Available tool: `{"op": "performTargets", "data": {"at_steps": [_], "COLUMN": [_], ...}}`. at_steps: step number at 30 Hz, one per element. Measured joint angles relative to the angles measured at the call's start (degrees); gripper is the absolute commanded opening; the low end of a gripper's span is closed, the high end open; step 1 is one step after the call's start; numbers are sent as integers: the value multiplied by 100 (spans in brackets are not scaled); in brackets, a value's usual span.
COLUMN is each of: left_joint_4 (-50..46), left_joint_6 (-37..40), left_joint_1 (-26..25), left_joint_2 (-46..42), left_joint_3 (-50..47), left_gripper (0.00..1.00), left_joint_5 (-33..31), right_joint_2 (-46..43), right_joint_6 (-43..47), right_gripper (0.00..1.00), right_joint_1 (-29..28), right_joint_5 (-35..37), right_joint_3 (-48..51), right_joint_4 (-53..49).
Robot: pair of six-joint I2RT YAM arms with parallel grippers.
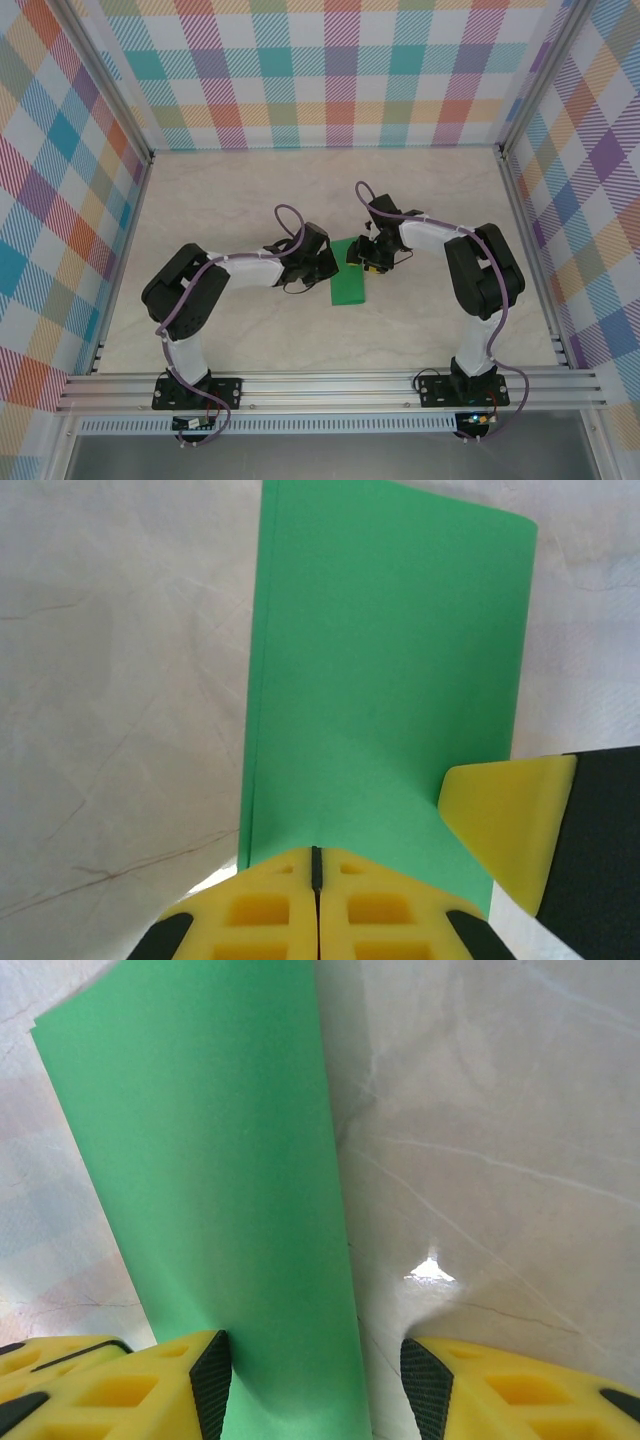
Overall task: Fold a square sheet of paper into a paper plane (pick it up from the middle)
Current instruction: Hold the square sheet of paper at the center of the table.
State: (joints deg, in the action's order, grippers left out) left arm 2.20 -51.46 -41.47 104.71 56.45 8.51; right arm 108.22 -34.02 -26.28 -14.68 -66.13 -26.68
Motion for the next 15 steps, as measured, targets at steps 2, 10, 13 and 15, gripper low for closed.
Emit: {"op": "performTargets", "data": {"at_steps": [2, 10, 13, 15], "left_joint_4": [46, 122, 175, 247], "left_joint_6": [-2, -15, -20, -20], "left_joint_1": [0, 0, 4, 4], "left_joint_2": [35, 271, 289, 315], "left_joint_3": [11, 42, 46, 46], "left_gripper": [6, 5, 4, 3], "left_joint_5": [7, 4, 4, 7], "right_joint_2": [0, 0, 0, -7], "right_joint_6": [-7, -7, -7, -2], "right_gripper": [54, 54, 55, 57], "right_joint_1": [-2, -2, -2, -4], "right_joint_5": [13, 13, 9, -11], "right_joint_3": [0, 0, 0, 0], "right_joint_4": [0, 0, 2, 2]}}
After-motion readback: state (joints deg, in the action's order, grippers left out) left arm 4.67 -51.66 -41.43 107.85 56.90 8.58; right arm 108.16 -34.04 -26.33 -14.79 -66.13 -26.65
